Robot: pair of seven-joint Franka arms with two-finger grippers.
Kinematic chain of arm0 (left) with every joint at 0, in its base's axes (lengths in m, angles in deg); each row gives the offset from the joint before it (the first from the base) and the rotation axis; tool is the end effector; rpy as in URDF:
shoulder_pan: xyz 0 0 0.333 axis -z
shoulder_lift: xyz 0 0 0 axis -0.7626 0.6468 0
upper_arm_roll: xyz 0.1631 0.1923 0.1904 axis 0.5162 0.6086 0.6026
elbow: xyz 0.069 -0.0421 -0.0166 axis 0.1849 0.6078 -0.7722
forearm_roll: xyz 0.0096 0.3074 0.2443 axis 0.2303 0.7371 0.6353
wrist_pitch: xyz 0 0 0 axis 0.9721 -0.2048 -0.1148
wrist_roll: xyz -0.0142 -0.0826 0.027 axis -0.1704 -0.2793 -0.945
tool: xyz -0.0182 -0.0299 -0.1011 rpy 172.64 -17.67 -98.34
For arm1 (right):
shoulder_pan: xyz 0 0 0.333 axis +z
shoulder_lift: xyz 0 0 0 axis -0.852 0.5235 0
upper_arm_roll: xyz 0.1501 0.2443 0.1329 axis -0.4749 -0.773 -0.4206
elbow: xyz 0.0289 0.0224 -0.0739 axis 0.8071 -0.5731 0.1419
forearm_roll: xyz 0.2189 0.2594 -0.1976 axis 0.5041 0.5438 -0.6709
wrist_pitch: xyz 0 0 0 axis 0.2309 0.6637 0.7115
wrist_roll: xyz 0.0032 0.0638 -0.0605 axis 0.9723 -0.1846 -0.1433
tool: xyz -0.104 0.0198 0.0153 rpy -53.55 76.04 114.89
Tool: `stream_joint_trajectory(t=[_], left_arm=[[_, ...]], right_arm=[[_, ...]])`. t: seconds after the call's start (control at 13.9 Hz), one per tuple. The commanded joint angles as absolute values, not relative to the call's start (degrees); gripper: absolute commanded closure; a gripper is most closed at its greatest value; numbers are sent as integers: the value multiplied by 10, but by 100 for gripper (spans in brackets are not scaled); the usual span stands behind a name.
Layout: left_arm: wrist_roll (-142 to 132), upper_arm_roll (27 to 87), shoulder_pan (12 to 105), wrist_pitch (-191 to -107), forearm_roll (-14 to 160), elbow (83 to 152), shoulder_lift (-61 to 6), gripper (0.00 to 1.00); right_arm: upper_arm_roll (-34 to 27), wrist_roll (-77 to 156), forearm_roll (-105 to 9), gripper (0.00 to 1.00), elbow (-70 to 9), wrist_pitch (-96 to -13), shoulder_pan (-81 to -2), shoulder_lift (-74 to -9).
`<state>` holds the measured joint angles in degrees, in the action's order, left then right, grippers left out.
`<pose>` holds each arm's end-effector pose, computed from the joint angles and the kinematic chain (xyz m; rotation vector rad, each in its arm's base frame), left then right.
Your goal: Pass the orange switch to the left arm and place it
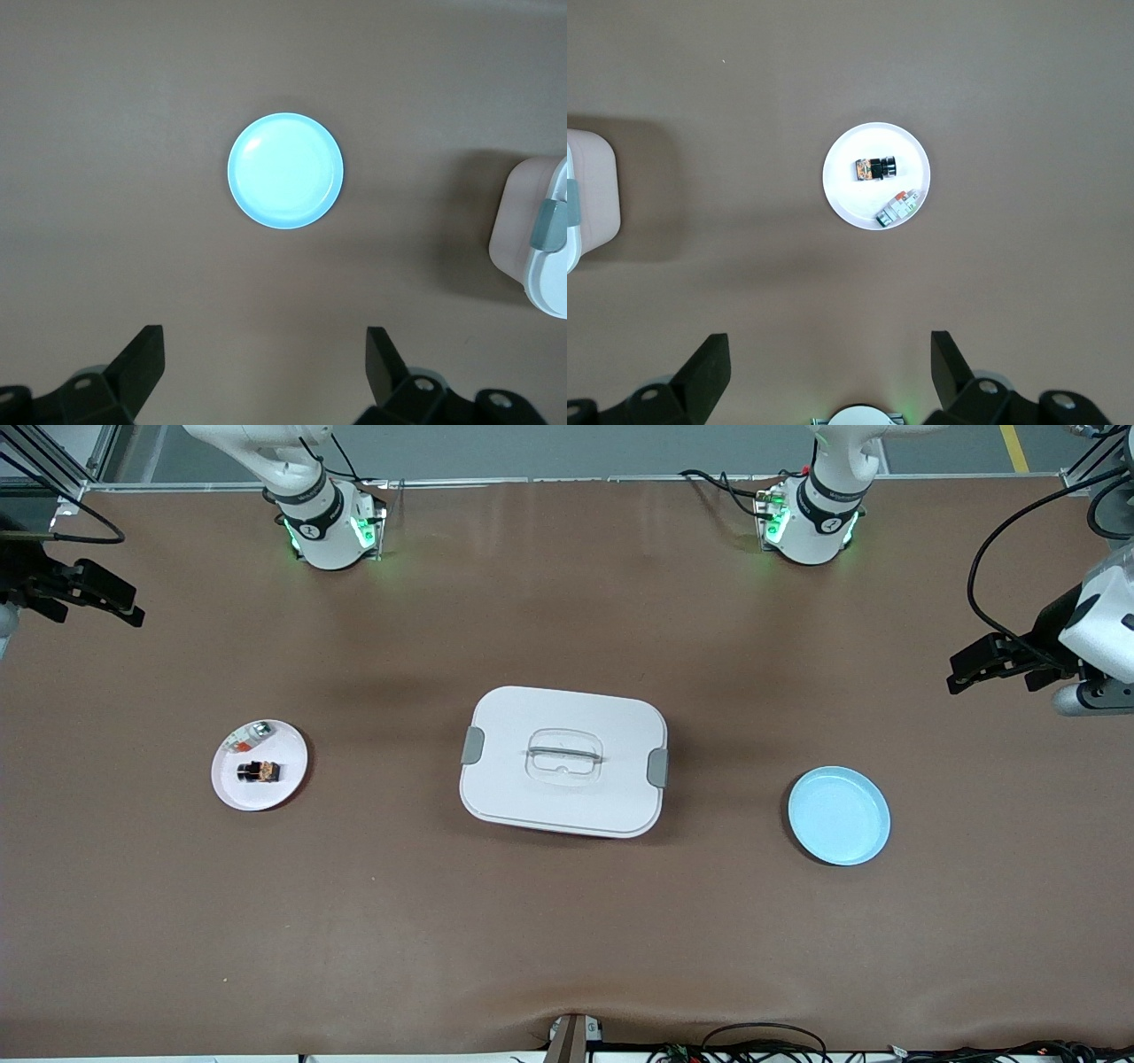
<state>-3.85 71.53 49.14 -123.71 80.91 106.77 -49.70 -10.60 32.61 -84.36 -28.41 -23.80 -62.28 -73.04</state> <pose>0.5730 -0.0335 0.6061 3.1237 0.0529 -0.0141 0.5005 -0.0179 0.6388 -3.1365 0.1177 0.0984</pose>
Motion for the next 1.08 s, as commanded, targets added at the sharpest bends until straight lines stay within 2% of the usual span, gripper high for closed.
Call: stream_joint_trajectory(t=[0.0, 1.01], left_arm=[[-29, 714, 493, -1225, 816, 1058, -494, 0], [-27, 714, 492, -1225, 815, 1058, -493, 0]], right_arm=[[-106, 315, -845, 0, -295, -241, -617, -745], [-106, 311, -835, 0, -300, -239, -612, -752]])
